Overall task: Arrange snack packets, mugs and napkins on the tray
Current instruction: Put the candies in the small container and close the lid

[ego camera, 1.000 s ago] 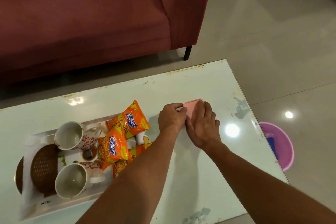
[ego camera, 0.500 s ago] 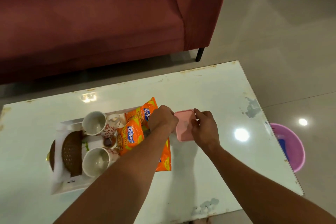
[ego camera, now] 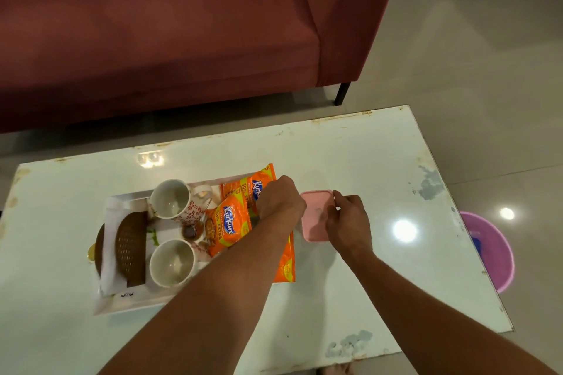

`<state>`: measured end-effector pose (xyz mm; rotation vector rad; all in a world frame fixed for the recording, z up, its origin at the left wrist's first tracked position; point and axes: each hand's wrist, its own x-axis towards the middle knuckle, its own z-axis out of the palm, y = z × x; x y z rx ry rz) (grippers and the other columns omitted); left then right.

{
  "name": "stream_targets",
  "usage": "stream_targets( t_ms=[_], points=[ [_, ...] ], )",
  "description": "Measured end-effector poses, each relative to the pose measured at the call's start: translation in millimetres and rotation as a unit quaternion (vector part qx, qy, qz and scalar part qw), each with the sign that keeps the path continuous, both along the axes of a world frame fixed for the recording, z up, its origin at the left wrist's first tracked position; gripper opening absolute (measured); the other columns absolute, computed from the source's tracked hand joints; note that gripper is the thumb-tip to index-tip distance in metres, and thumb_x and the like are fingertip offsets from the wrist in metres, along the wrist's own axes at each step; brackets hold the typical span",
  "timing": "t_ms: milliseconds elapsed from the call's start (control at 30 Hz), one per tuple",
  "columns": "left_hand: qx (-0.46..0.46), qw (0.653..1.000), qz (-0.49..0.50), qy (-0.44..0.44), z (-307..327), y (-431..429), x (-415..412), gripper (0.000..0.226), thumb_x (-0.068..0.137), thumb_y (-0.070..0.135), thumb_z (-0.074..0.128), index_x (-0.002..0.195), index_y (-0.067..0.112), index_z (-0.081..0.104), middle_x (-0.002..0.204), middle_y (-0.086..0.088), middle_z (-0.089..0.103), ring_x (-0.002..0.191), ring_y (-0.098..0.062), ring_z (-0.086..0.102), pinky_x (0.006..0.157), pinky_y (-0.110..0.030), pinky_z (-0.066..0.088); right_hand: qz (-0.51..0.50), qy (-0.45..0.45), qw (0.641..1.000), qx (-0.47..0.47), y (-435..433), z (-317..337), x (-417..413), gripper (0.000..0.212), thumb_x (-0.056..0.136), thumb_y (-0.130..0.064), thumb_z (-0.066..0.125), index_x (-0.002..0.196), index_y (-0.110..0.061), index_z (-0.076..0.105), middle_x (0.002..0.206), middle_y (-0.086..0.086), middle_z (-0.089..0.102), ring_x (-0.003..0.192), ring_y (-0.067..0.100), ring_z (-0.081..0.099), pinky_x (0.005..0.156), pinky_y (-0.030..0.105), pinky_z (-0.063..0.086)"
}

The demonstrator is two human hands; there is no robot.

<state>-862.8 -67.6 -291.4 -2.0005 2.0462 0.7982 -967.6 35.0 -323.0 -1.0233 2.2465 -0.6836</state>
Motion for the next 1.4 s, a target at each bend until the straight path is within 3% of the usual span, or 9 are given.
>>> stream_targets(
  t_ms=[267,500,600,700,867,967,1067,1167,1400],
  points=[
    [0.009,0.999,-0.013,0.035,3.3,-2.7,3.9,0.033,0.089,0.032,0.074,0.116,0.014,0.073,0.112,-0.008,0.075,0.101,-0.028,0.071,0.074,-0.033,0.056,0.014,0.013,1.0,0.018,-1.7,4.6,0.3,0.034,0.1,-0.018,0.046,0.132,-0.012,0.06,0.12,0.011,0.055,0.1,0.031,0.063,0.081,0.031,0.047],
    [-0.014,0.995,-0.007,0.098,20.6,-8.2,23.2,0.027,0.093,0.035,0.068,0.108,0.015,0.078,0.102,-0.008,0.078,0.094,-0.027,0.074,0.088,-0.039,0.059,0.027,0.033,0.998,0.037,-6.4,11.0,-1.2,0.033,0.1,-0.015,0.046,0.128,-0.011,0.063,0.115,0.012,0.058,0.098,0.032,0.063,0.081,0.032,0.047],
    [-0.102,0.985,-0.008,0.137,29.5,-7.0,34.4,0.024,0.096,0.035,0.062,0.101,0.019,0.079,0.096,-0.002,0.079,0.087,-0.022,0.073,0.075,-0.033,0.059,0.017,0.045,0.998,0.045,-7.5,13.1,1.1,0.037,0.099,-0.018,0.048,0.134,-0.009,0.058,0.123,0.013,0.056,0.108,0.034,0.061,0.088,0.036,0.05],
    [-0.239,0.948,0.006,0.211,39.4,-3.2,60.9,0.025,0.099,0.037,0.056,0.103,0.021,0.075,0.092,0.003,0.078,0.079,-0.014,0.071,0.063,-0.02,0.05,-0.021,0.105,0.994,0.01,-3.4,22.9,9.0,0.045,0.098,-0.025,0.053,0.141,-0.011,0.054,0.132,0.011,0.053,0.122,0.031,0.053,0.091,0.04,0.051],
    [-0.354,0.915,0.095,0.17,50.9,-28.4,158.2,0.027,0.102,0.032,0.053,0.111,0.015,0.072,0.101,-0.004,0.076,0.083,-0.021,0.069,0.072,-0.025,0.047,0.041,0.18,0.981,-0.055,-9.8,47.3,47.2,0.022,0.098,-0.024,0.053,0.108,-0.016,0.071,0.102,0.006,0.065,0.092,0.028,0.064,0.069,0.037,0.055],
    [-0.33,0.923,0.185,0.074,54.5,-40.8,235.0,0.027,0.104,0.026,0.05,0.11,0.009,0.068,0.101,-0.012,0.071,0.083,-0.023,0.062,0.074,-0.032,0.046,0.09,0.156,0.984,0.004,-22.4,53.6,75.8,0.025,0.1,-0.025,0.047,0.089,-0.017,0.068,0.085,0.003,0.067,0.078,0.025,0.066,0.062,0.033,0.052],
    [-0.296,0.922,0.25,0.002,54.8,-34.8,292.8,0.027,0.104,0.023,0.048,0.111,0.006,0.068,0.101,-0.017,0.068,0.084,-0.034,0.064,0.075,-0.038,0.047,0.1,0.143,0.982,0.073,-32.0,52.9,101.4,0.026,0.098,-0.034,0.051,0.094,-0.015,0.068,0.089,0.007,0.071,0.083,0.029,0.068,0.062,0.029,0.042],
    [-0.258,0.919,0.298,-0.025,45.9,-23.7,331.6,0.028,0.103,0.021,0.045,0.107,0.007,0.069,0.098,-0.018,0.065,0.08,-0.034,0.059,0.074,-0.039,0.047,0.047,0.149,0.983,0.095,-39.0,49.9,113.6,0.027,0.093,-0.037,0.056,0.097,-0.011,0.065,0.094,0.012,0.069,0.089,0.036,0.067,0.067,0.034,0.042],
    [-0.029,0.935,0.355,0.0,9.0,2.4,377.1,0.033,0.101,0.025,0.046,0.122,0.016,0.069,0.123,-0.015,0.068,0.113,-0.04,0.061,0.092,-0.04,0.046,-0.056,0.061,0.983,0.164,-48.7,42.4,119.9,0.037,0.081,-0.042,0.067,0.099,-0.011,0.066,0.088,0.011,0.067,0.081,0.034,0.064,0.077,0.04,0.054]
  ],
)
